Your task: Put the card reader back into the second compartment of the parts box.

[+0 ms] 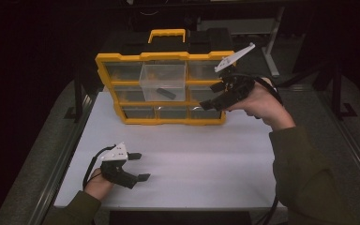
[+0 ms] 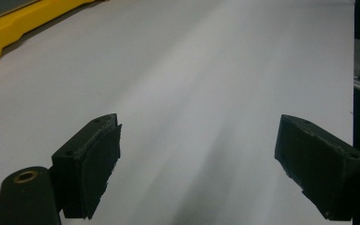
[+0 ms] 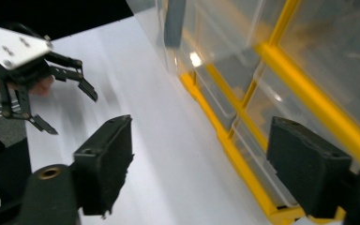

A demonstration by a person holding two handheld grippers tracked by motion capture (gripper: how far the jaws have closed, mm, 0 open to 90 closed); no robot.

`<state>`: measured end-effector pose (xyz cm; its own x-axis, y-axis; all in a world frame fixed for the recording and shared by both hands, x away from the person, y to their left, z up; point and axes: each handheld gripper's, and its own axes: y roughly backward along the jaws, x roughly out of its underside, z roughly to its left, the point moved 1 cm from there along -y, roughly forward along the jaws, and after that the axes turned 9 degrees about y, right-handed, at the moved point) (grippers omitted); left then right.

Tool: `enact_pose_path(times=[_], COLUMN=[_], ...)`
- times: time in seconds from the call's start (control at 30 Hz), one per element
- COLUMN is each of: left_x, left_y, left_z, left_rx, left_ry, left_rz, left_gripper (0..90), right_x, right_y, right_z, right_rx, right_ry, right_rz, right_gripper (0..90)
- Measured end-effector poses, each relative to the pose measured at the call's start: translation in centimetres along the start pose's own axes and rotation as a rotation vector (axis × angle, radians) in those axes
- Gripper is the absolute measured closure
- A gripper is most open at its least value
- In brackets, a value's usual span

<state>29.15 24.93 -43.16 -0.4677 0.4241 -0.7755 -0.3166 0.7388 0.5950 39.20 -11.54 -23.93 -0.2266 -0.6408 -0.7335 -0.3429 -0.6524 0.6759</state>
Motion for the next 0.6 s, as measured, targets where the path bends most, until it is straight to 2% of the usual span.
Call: enact_pose_path(times=[0.23, 0.33, 0.6], left_x=[0.0, 0.0, 0.0], left_y=[0.0, 0.0, 0.1], left_z=[0.0, 0.0, 0.1], left_rx=[-0.001, -0.001, -0.003], left_ry=[0.002, 0.002, -0.003], left_rz=[0.001, 0.001, 0.000], left_gripper=[14.6, 14.6, 14.6], right_x=[2.8, 3.8, 6.8], right_y=[-1.3, -1.7, -3.5], right_z=[0.7, 1.2, 2.3], right_rx=[0.023, 0.030, 0.044], right_ry=[-0.024, -0.032, -0.053], right_rz=[-0.004, -0.024, -0.043], right_gripper=[13.4, 12.2, 1.1])
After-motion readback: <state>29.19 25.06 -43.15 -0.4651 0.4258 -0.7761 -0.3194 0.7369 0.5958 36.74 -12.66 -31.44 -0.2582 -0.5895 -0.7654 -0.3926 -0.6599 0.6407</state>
